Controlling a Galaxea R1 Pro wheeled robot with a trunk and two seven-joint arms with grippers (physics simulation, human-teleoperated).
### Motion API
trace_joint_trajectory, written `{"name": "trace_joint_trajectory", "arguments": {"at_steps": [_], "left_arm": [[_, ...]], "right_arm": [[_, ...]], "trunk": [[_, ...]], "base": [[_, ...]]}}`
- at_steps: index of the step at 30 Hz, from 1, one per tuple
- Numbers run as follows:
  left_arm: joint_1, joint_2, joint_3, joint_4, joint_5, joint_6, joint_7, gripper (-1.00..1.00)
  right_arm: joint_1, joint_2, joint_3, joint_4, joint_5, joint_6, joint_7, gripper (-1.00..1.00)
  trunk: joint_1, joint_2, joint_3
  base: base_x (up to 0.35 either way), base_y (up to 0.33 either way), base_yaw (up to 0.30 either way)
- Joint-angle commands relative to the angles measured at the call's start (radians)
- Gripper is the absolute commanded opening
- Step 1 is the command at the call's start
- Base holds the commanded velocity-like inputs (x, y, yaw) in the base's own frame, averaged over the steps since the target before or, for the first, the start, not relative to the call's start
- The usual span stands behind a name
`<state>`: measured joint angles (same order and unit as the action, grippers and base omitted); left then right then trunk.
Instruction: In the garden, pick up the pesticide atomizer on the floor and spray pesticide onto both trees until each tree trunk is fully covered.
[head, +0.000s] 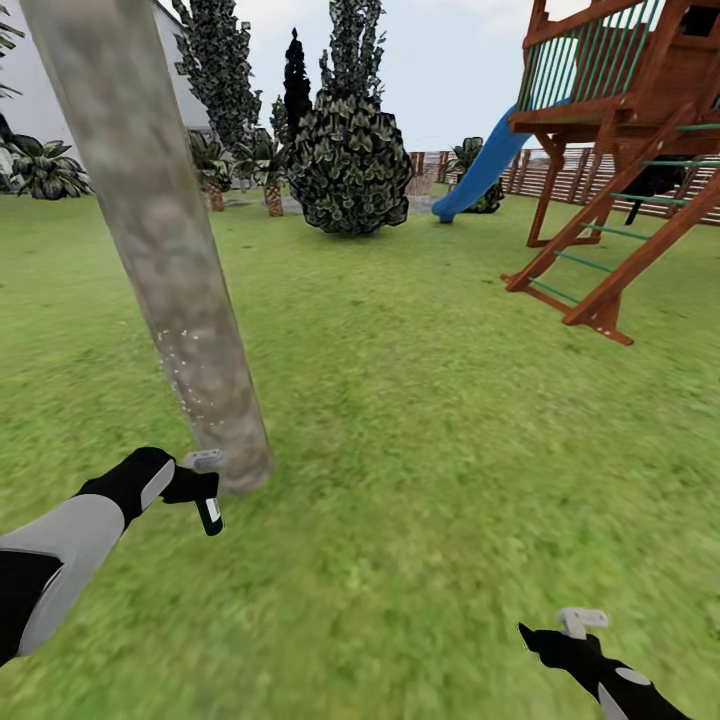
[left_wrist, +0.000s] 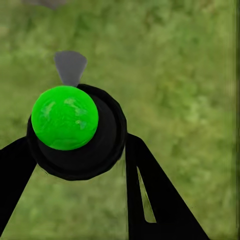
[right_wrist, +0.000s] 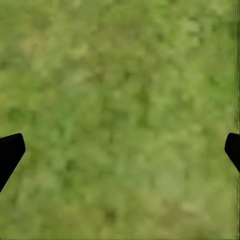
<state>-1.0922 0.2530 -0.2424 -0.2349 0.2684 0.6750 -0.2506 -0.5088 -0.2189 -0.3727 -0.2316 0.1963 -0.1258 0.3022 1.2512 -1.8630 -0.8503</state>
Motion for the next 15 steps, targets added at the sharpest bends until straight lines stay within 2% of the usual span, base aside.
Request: {"name": "trace_joint_trajectory", "arguments": {"at_steps": [1,4,8,15], "left_arm": [[0.000,0.000,0.000,0.000,0.000,0.000,0.001,-1.00],[0.000,0.000,0.001,-0.001,0.000,0.000,0.001,-1.00],[0.000,0.000,0.023,0.000,-0.001,0.000,0.001,-1.00],[0.000,0.000,0.025,0.000,-0.001,0.000,0.001,-1.00]], "right_arm": [[0.001,0.000,0.000,0.000,0.000,0.000,0.000,1.00],[0.000,0.000,0.000,0.000,0.000,0.000,0.000,1.00],[0.001,0.000,0.000,0.000,0.000,0.000,0.000,1.00],[0.000,0.000,0.000,0.000,0.000,0.000,0.000,1.00]], "trunk": [[0.000,0.000,0.000],[0.000,0.000,0.000],[0.000,0.000,0.000],[0.000,0.000,0.000]], "base": [[0.088,-0.273,0.001],[0.088,-0.273,0.000],[0.088,-0.274,0.028],[0.088,-0.274,0.249]]}}
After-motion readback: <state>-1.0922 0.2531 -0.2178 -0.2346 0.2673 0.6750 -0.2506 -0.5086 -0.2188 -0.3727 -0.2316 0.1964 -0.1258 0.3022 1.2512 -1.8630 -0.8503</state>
